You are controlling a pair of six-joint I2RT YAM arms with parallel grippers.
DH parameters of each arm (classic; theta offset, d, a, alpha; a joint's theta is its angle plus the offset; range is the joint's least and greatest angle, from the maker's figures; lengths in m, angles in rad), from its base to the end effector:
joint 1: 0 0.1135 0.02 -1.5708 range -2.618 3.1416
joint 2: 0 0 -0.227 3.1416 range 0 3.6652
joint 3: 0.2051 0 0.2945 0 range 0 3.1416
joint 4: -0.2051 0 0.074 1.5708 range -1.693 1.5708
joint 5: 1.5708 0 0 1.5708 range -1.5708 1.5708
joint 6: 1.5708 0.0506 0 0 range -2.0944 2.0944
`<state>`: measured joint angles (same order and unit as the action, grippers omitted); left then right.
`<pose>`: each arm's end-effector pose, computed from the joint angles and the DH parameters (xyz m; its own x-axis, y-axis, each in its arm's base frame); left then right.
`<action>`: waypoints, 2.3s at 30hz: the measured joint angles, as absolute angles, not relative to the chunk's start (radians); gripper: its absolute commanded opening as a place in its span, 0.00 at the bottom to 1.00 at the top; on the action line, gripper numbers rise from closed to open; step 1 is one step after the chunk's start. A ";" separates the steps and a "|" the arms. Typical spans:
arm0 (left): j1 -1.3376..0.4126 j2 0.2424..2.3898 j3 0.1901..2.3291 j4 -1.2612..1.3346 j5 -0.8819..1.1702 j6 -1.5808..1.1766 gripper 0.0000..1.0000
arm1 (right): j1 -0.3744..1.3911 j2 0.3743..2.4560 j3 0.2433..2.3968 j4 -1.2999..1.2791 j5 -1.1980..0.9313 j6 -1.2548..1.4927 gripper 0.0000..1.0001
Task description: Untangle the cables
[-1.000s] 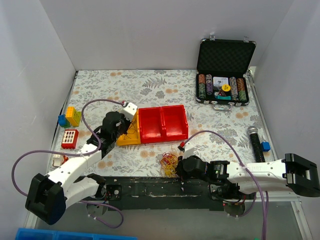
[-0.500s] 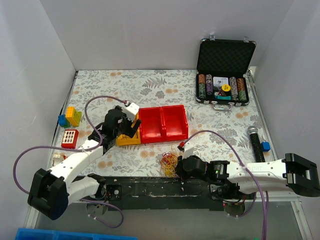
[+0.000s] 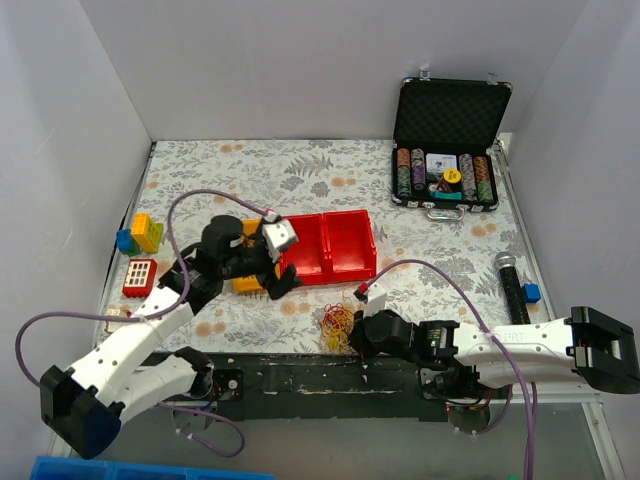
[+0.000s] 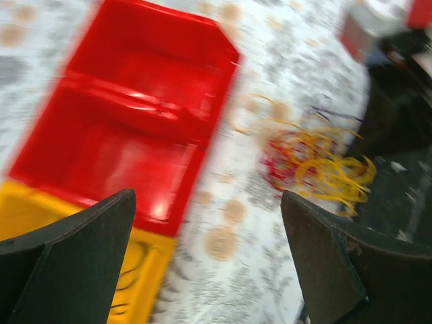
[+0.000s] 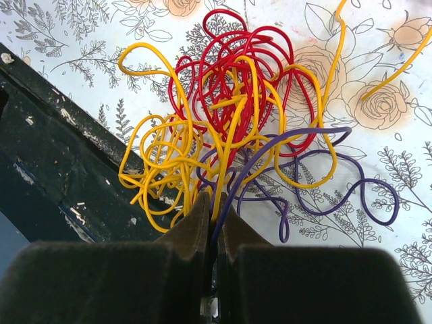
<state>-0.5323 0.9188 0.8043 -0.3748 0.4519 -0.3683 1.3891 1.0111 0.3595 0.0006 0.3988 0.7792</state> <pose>0.2310 -0.1617 0.2644 -0.6618 0.0139 -0.7496 0.5900 0.6265 -0.5093 0.0665 0.2532 0.1056 -0.6756 -0.0935 -0.7313 -0.5282 0.7535 0.3916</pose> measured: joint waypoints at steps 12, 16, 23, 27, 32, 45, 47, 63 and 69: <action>-0.772 1.149 0.721 -0.481 0.620 -0.281 0.88 | 1.389 1.018 0.387 0.001 0.403 0.776 0.01; -0.781 1.204 0.723 -0.471 0.631 -0.249 0.85 | 1.389 1.035 0.397 0.002 0.406 0.771 0.01; -0.793 1.262 0.725 -0.418 0.645 -0.223 0.74 | 1.389 1.042 0.399 0.001 0.405 0.763 0.01; -0.796 1.285 0.726 -0.393 0.652 -0.221 0.57 | 1.389 1.042 0.399 0.001 0.405 0.759 0.01; -0.801 1.302 0.727 -0.361 0.665 -0.227 0.29 | 1.389 1.042 0.399 0.001 0.405 0.759 0.01; -0.809 1.304 0.742 -0.405 0.689 -0.188 0.00 | 1.389 1.038 0.398 0.003 0.406 0.759 0.01; -0.809 1.301 0.754 -0.436 0.688 -0.176 0.00 | 1.389 1.033 0.398 0.003 0.409 0.760 0.01; -0.808 1.131 1.281 -0.812 0.633 -0.153 0.00 | 1.389 0.994 0.308 0.017 0.421 0.813 0.03; -0.809 1.081 1.437 -0.829 0.598 -0.218 0.00 | 1.389 1.005 0.288 0.025 0.420 0.839 0.03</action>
<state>-0.8089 1.0805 1.4372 -0.8291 0.5983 -0.2184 1.3891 1.0046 0.2882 0.0254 0.4198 0.8391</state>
